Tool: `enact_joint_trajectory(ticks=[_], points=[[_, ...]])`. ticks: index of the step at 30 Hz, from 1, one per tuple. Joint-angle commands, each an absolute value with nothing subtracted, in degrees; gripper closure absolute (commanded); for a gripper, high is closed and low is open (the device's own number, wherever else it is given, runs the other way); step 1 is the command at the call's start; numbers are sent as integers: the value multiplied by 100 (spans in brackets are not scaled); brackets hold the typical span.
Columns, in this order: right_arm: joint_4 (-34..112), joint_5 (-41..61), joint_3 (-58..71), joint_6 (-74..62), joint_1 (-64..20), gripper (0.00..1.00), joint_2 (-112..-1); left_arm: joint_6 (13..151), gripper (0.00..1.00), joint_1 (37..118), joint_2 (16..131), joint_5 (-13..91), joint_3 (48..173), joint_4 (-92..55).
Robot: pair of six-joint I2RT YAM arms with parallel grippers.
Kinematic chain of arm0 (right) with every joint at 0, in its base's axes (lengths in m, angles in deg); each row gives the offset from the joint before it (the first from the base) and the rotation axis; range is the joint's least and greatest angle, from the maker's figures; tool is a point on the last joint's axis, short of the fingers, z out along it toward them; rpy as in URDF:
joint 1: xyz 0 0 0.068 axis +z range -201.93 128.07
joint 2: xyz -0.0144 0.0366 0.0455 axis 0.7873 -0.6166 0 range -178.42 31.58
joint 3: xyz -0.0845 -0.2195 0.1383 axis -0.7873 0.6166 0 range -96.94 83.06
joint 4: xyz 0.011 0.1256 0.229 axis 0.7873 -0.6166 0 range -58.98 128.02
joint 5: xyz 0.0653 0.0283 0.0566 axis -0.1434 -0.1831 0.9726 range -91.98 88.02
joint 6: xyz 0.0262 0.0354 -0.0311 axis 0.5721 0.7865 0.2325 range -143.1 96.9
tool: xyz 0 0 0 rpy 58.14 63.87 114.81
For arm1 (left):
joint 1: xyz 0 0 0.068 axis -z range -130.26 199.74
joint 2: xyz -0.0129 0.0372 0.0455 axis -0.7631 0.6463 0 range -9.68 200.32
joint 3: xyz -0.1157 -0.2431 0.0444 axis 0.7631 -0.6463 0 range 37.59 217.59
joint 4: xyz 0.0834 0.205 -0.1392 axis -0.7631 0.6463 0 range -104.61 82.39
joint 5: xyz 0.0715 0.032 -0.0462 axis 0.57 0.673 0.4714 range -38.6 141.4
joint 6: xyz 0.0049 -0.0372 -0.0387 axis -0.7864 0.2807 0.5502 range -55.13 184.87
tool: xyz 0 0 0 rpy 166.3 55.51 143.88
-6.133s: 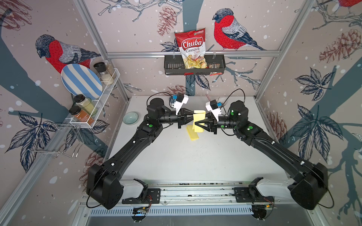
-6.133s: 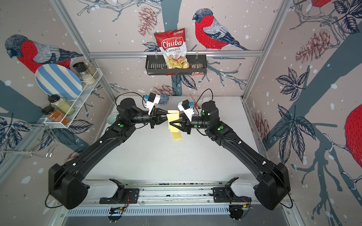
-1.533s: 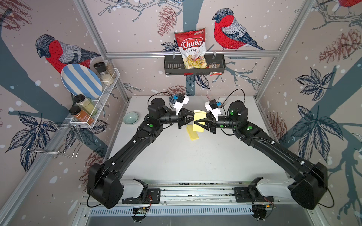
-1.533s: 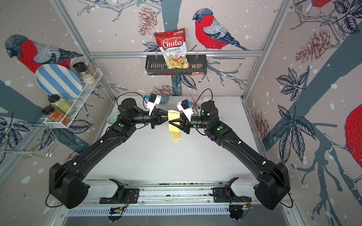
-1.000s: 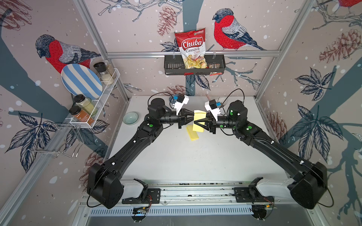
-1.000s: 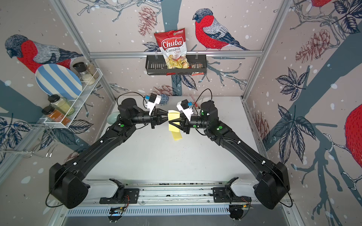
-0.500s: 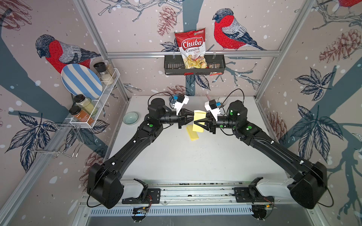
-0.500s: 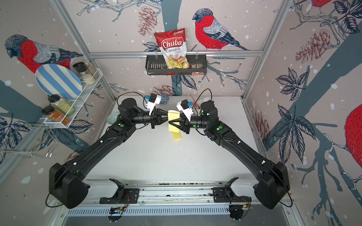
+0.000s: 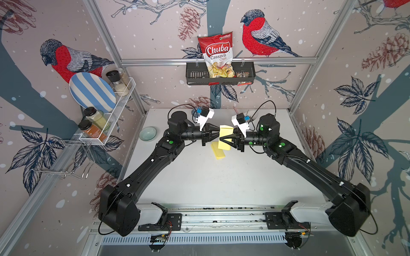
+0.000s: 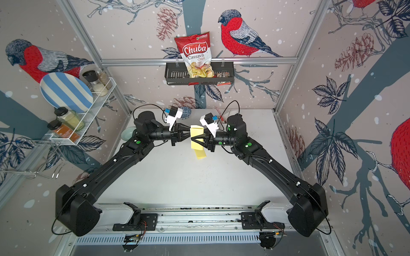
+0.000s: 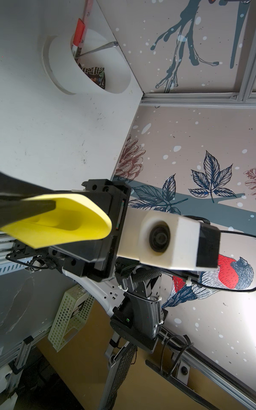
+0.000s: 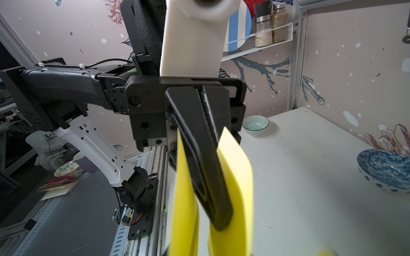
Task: Fold the square paper along the opposite sides
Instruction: Fold the paper.
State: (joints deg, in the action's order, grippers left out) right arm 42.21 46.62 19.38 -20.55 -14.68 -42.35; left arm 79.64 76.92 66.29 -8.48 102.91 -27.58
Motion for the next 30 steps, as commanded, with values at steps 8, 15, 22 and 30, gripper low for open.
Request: enact_joint_trajectory(ticks=[8, 15, 22, 30], points=[[4224, 4689, 1934, -2178, -1449, 79, -4239, 7899, 100, 7707, 6609, -836, 10334, -2841], [4249, 4689, 1925, -2169, -1451, 79, -4245, 7898, 100, 7702, 6626, -844, 10336, -2841], [4325, 4681, 1925, -2138, -1458, 79, -4246, 7900, 100, 7707, 6644, -850, 10336, -2839], [4373, 4680, 1925, -2116, -1467, 79, -4241, 7902, 100, 7702, 6657, -838, 10329, -2841]])
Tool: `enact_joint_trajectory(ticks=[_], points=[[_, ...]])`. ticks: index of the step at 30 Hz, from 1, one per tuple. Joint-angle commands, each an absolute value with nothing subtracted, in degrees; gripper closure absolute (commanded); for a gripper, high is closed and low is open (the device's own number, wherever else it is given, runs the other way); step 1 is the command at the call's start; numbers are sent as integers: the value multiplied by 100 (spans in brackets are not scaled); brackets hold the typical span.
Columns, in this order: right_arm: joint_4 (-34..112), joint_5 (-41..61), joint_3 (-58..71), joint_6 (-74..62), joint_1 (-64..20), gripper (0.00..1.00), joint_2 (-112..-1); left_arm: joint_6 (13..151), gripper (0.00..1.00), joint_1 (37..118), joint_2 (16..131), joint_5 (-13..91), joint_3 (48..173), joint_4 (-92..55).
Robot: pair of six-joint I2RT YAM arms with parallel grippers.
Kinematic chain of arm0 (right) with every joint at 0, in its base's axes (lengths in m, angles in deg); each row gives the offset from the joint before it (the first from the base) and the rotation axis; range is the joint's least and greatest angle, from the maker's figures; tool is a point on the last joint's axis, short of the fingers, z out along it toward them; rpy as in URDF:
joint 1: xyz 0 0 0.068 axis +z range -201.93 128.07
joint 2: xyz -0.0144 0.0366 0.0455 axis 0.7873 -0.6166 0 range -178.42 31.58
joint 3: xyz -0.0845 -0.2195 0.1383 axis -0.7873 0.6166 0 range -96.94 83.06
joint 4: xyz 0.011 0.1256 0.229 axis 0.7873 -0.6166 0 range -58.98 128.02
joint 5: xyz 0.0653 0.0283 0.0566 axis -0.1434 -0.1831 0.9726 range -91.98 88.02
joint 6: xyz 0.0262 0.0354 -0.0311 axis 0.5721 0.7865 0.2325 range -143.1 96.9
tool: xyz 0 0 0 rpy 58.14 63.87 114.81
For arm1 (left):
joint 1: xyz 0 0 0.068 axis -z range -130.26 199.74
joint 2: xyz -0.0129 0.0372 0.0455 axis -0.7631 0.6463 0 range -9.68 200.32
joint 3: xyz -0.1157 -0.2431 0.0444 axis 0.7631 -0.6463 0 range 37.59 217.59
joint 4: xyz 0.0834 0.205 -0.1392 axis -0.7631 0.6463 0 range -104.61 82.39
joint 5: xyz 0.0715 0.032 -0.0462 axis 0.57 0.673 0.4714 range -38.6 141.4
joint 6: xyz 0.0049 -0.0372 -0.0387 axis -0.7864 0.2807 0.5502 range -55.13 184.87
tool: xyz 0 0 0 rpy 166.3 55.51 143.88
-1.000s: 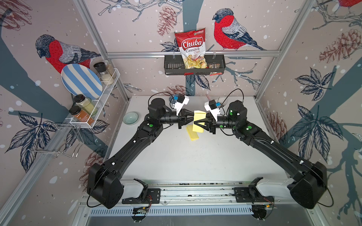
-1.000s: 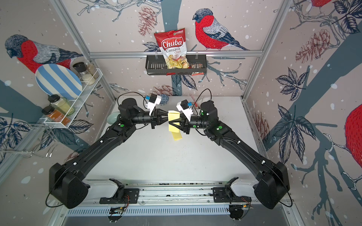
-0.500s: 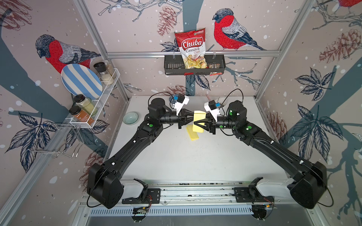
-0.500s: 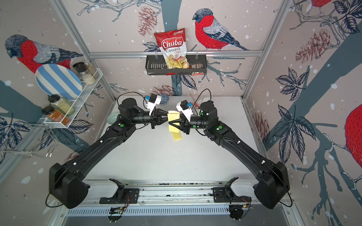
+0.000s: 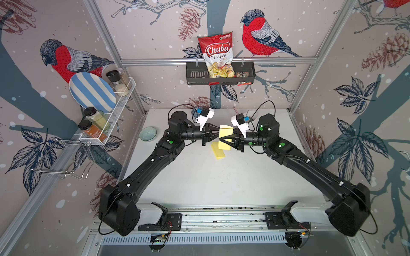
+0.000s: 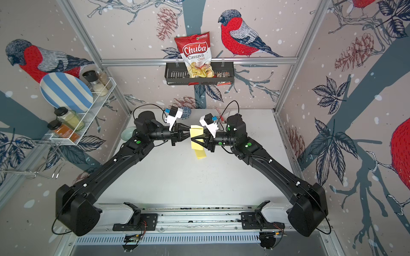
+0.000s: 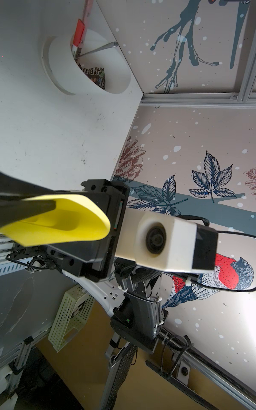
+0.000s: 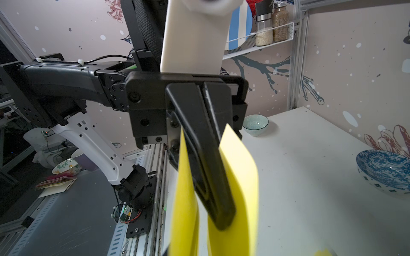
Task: Fold the square paper along the opposite sides
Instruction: Fold the paper.
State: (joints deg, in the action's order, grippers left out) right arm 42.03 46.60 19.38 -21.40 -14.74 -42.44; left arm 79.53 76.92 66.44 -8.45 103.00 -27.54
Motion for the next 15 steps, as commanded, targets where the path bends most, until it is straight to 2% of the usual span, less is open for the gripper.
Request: enact_joint_trajectory(ticks=[1, 15], points=[[4376, 4684, 1925, -2116, -1463, 79, -4237, 7901, 100, 7707, 6652, -836, 10327, -2840], [4405, 4680, 1934, -2099, -1467, 79, -4216, 7935, 100, 7707, 6657, -838, 10310, -2876]])
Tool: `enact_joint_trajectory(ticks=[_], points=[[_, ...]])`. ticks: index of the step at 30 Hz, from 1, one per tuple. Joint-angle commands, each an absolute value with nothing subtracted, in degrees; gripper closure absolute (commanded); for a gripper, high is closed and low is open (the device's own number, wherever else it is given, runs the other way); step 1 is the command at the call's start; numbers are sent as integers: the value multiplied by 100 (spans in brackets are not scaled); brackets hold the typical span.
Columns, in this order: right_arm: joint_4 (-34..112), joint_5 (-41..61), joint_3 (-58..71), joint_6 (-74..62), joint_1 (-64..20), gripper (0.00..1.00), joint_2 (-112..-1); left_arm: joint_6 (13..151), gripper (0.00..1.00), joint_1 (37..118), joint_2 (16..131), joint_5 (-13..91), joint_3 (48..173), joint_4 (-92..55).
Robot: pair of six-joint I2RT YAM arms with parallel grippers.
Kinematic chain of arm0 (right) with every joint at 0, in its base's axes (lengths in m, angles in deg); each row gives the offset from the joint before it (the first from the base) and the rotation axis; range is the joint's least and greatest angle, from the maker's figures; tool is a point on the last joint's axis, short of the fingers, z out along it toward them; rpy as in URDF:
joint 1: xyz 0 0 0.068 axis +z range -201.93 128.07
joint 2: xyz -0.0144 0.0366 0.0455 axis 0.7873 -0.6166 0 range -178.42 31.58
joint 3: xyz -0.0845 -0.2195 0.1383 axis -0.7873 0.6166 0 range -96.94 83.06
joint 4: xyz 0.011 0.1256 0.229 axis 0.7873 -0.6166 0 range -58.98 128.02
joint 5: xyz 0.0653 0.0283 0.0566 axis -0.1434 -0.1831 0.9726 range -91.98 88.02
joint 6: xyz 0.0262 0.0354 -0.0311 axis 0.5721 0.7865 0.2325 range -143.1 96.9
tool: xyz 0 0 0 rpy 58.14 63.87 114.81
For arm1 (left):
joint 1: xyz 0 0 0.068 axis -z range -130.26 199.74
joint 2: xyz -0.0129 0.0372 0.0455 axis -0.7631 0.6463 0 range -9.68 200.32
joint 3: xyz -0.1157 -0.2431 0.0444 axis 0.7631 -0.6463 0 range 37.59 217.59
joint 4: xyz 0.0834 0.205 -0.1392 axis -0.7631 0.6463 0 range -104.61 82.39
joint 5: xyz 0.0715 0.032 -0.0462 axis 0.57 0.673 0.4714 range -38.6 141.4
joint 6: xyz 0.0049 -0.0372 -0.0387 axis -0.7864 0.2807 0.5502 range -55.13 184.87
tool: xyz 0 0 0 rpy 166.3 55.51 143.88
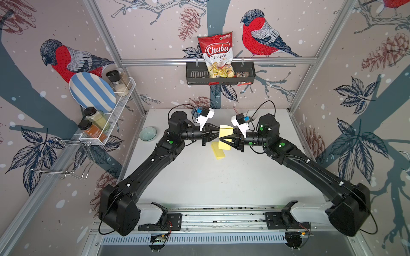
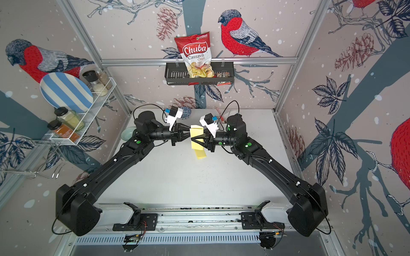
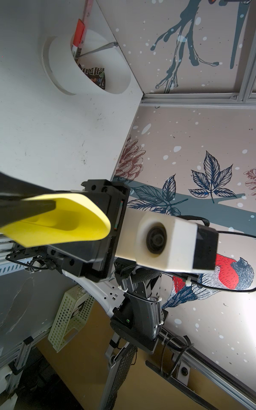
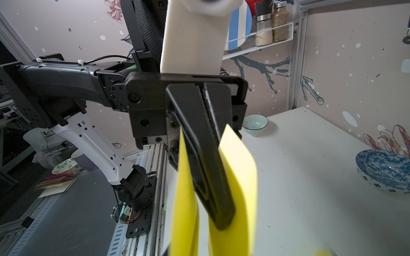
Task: Fold the square paper along the opposite sides
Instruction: Fold the paper.
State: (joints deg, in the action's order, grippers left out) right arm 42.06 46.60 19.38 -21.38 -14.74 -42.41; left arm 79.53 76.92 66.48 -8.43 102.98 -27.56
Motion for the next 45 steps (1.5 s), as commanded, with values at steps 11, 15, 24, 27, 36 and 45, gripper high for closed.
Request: enact_joint_trajectory(ticks=[11, 15, 24, 27, 36, 45], points=[[4426, 4689, 1934, -2099, -1475, 80, -4235, 7950, 100, 7708, 6652, -837, 10303, -2885], [4426, 4689, 1934, -2099, -1475, 81, -4238, 7951, 100, 7710, 6652, -840, 10301, -2904], [4445, 4698, 1934, -2083, -1475, 84, -4247, 7958, 100, 7711, 6661, -862, 10302, -2910], [4446, 4696, 1934, -2077, -1479, 84, -4249, 7964, 100, 7709, 6671, -854, 10298, -2919], [4453, 4698, 1934, -2092, -1467, 86, -4248, 7973, 100, 7714, 6662, -854, 10298, -2920], [4455, 4698, 1939, -2086, -1466, 93, -4248, 7954, 100, 7711, 6657, -854, 10297, -2916]])
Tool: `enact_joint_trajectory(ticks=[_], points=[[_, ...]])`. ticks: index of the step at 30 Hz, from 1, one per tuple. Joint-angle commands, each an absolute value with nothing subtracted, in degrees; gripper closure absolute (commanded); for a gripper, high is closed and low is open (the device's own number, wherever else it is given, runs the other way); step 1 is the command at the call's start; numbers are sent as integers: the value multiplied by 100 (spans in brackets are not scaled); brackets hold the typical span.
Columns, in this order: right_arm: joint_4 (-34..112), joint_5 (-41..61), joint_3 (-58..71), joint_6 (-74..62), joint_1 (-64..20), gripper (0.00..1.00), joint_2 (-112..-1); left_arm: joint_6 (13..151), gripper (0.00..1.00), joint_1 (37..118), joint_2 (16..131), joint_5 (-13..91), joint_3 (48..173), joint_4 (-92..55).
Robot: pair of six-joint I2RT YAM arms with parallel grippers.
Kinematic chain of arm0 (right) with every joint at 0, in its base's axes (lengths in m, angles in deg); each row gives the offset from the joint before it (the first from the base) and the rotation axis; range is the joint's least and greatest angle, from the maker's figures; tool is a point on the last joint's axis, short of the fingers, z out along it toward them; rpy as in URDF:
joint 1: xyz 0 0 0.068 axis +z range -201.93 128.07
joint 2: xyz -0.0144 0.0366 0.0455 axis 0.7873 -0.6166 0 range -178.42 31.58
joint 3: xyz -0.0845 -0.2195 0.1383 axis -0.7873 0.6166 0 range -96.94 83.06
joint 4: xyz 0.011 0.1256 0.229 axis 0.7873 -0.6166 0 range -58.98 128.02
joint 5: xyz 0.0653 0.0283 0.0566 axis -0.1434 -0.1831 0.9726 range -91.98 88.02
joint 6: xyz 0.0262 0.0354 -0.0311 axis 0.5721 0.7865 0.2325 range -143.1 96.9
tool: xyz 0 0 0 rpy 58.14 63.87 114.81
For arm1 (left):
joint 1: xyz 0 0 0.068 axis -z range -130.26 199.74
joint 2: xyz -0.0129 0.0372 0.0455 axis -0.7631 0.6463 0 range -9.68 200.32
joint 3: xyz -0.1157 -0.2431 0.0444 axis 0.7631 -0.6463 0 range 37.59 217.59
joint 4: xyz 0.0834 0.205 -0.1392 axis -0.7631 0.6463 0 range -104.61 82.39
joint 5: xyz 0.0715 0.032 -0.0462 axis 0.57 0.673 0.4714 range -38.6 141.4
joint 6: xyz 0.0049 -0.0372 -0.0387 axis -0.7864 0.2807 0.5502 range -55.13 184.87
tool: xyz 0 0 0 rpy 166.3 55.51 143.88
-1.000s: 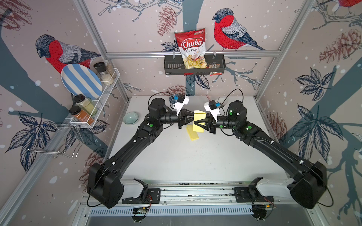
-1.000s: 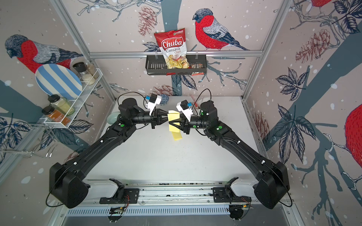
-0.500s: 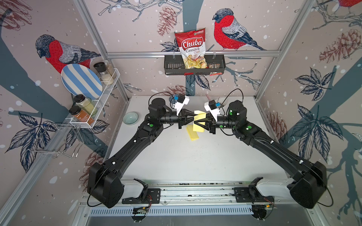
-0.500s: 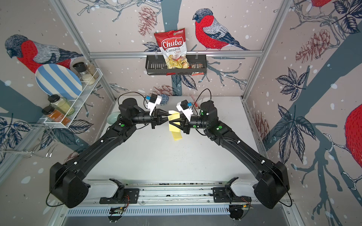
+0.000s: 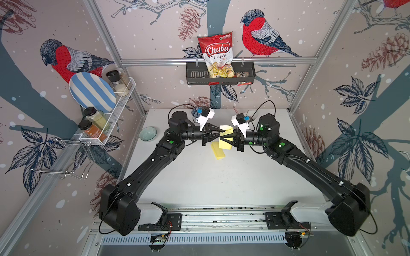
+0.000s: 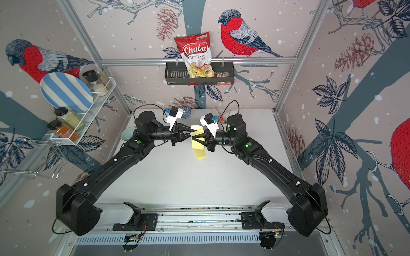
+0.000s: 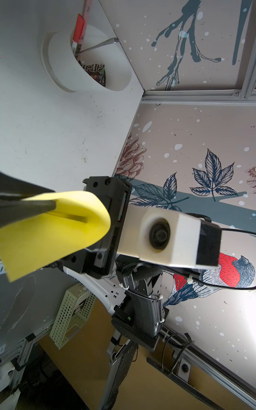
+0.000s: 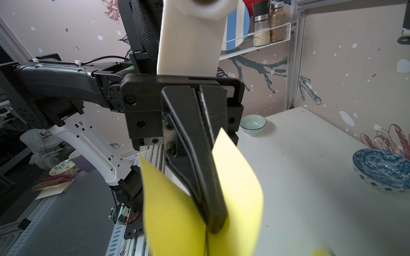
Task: Fold the square paper along the opposite sides
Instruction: Fold the paper.
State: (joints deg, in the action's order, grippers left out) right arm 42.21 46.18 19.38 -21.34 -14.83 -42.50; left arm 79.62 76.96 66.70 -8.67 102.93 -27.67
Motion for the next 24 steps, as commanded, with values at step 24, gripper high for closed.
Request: enact_joint_trajectory(ticks=[24], points=[[4463, 4753, 2087, -2172, -1422, 100, -4229, 7814, 92, 7657, 6626, -746, 10716, -3018]])
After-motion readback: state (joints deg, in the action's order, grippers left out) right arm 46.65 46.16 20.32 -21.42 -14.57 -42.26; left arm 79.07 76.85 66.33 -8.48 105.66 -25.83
